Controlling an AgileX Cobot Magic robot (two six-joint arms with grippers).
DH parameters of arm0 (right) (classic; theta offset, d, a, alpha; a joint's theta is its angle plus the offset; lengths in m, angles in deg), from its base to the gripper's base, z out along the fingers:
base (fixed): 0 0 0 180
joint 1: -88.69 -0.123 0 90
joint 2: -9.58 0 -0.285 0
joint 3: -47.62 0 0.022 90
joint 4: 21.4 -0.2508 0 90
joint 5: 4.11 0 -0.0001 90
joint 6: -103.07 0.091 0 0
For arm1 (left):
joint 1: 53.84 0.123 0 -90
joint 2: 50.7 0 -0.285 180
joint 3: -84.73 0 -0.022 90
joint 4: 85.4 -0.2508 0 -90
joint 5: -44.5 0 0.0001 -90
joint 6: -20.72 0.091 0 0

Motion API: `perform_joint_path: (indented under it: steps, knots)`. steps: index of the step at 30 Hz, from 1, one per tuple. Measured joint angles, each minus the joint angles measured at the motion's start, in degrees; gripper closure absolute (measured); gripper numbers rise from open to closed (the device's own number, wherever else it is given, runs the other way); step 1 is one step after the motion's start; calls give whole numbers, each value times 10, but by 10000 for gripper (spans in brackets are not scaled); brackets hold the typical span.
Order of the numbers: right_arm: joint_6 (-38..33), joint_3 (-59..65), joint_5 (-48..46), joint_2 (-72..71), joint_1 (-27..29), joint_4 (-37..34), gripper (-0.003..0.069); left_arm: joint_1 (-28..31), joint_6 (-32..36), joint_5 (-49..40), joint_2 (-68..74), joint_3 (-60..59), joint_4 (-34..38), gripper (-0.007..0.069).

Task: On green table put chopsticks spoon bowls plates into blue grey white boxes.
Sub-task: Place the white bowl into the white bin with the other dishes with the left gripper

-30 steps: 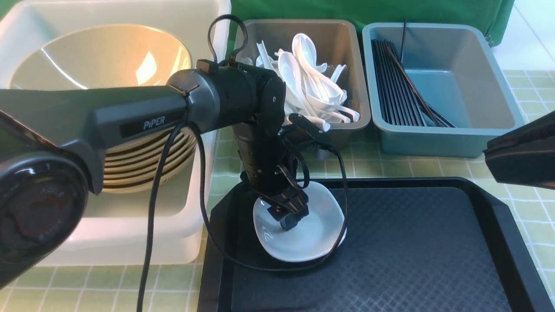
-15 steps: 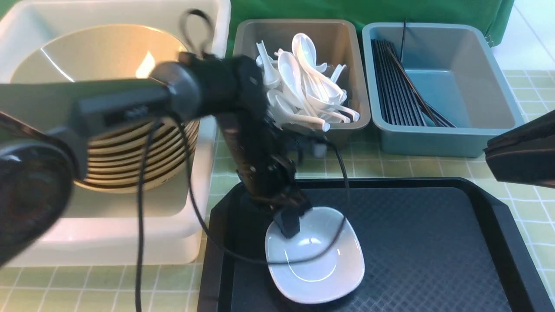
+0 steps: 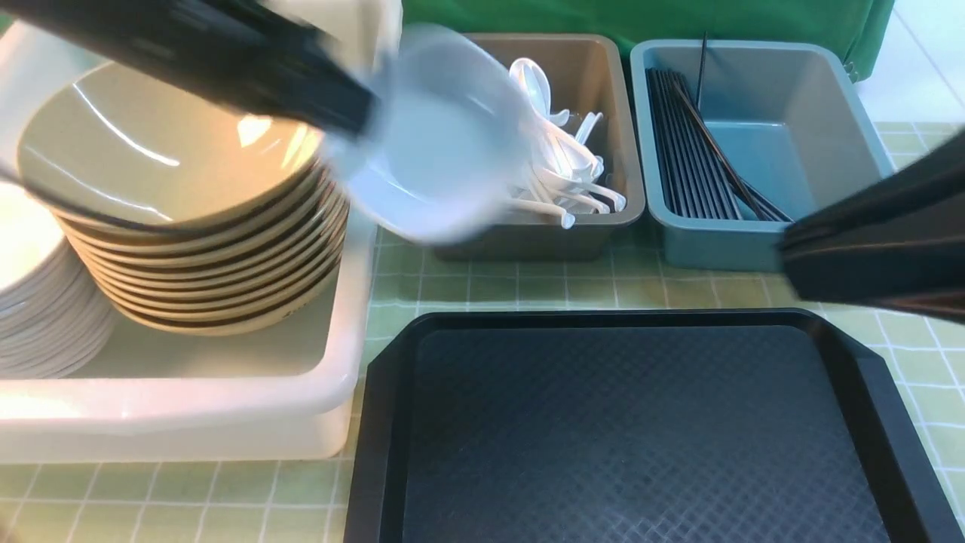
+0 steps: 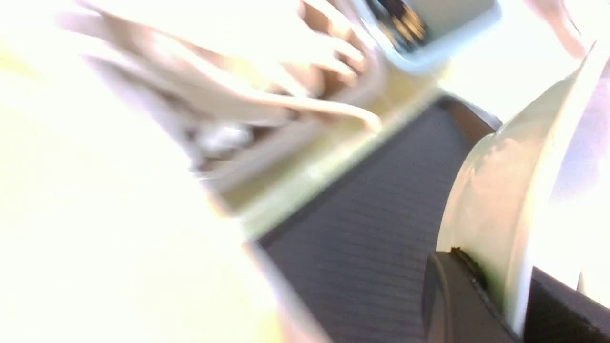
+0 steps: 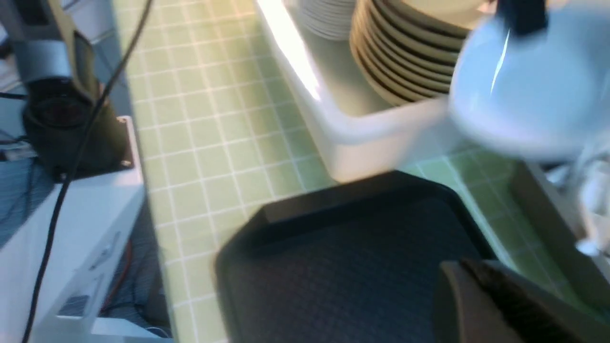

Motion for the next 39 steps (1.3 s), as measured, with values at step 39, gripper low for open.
perform_joint_path:
  steps: [39]
  knots:
    - [-133, 0, 104, 84, 0, -110, 611, 404, -162, 226, -31, -278, -33, 423]
